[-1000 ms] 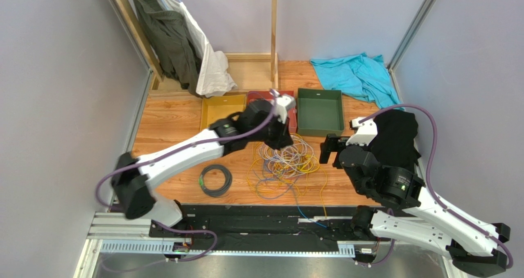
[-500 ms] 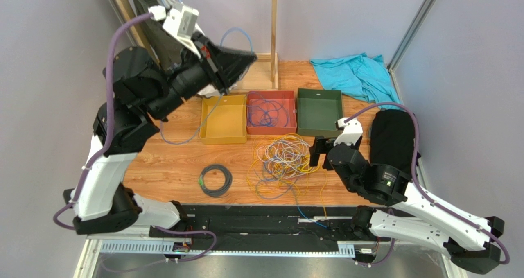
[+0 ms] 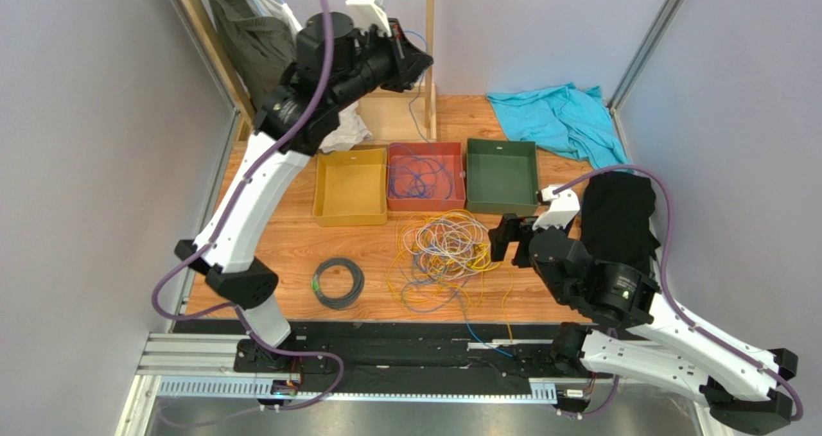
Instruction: Untangle the cables
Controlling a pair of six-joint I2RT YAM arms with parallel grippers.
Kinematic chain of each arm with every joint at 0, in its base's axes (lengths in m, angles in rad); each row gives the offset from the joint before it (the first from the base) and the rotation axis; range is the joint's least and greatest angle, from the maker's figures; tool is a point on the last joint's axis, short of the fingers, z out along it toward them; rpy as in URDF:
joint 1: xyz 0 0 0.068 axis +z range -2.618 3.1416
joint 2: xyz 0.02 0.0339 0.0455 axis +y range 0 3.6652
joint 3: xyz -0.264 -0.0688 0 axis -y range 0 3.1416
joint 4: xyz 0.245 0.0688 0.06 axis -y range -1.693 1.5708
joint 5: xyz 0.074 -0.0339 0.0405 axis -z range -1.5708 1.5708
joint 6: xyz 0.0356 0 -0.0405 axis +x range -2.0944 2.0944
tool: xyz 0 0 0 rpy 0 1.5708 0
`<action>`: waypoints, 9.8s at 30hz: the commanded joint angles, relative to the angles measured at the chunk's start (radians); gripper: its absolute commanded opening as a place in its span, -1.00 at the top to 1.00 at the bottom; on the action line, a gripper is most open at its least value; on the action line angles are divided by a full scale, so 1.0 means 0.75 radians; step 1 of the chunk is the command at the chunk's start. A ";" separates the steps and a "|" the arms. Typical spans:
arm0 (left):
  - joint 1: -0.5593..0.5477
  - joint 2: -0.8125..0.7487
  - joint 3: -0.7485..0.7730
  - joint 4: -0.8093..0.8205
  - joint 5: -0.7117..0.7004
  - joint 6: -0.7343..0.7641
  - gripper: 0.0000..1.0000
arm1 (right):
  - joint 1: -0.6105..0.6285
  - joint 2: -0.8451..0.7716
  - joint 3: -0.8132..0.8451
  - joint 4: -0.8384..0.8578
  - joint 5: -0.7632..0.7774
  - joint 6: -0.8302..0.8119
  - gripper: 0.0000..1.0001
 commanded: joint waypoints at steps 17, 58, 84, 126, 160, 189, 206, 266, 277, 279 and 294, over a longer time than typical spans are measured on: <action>0.135 0.217 -0.406 0.386 0.223 -0.069 1.00 | 0.004 -0.119 0.044 -0.062 0.139 -0.104 -0.79; 0.137 0.485 -0.745 0.609 0.202 -0.061 1.00 | 0.002 -0.086 0.022 -0.072 0.137 -0.093 -0.79; -0.041 -0.464 -1.364 0.355 -0.260 -0.051 -0.98 | 0.002 0.157 -0.019 0.159 -0.024 -0.126 -0.79; -0.194 -1.298 -2.119 0.030 -0.205 -0.437 -0.59 | -0.015 0.887 0.226 0.194 -0.229 -0.218 0.08; -0.194 -1.217 -2.033 0.185 -0.205 -0.343 -0.63 | 0.259 0.573 1.256 -0.294 -0.055 -0.357 1.00; -0.227 -0.769 -2.113 1.412 0.118 0.104 -0.98 | 0.280 0.575 1.482 -0.254 -0.495 -0.179 1.00; -0.262 -0.913 -2.325 1.568 0.284 0.043 -0.98 | 0.280 0.544 1.447 -0.264 -0.468 -0.155 1.00; -0.280 -0.403 0.198 -0.265 -0.556 0.256 1.00 | 0.278 0.243 0.304 0.047 -0.110 -0.085 -0.18; -0.276 -0.427 0.108 0.154 -0.491 0.270 1.00 | 0.263 0.341 0.159 0.263 -0.088 -0.247 -0.22; -0.276 -0.476 0.052 0.193 -0.465 0.254 1.00 | 0.221 0.382 0.108 0.371 -0.124 -0.257 -0.22; -0.276 -0.447 0.164 0.095 -0.479 0.309 1.00 | -0.015 0.908 0.106 0.769 -0.237 -0.363 -0.25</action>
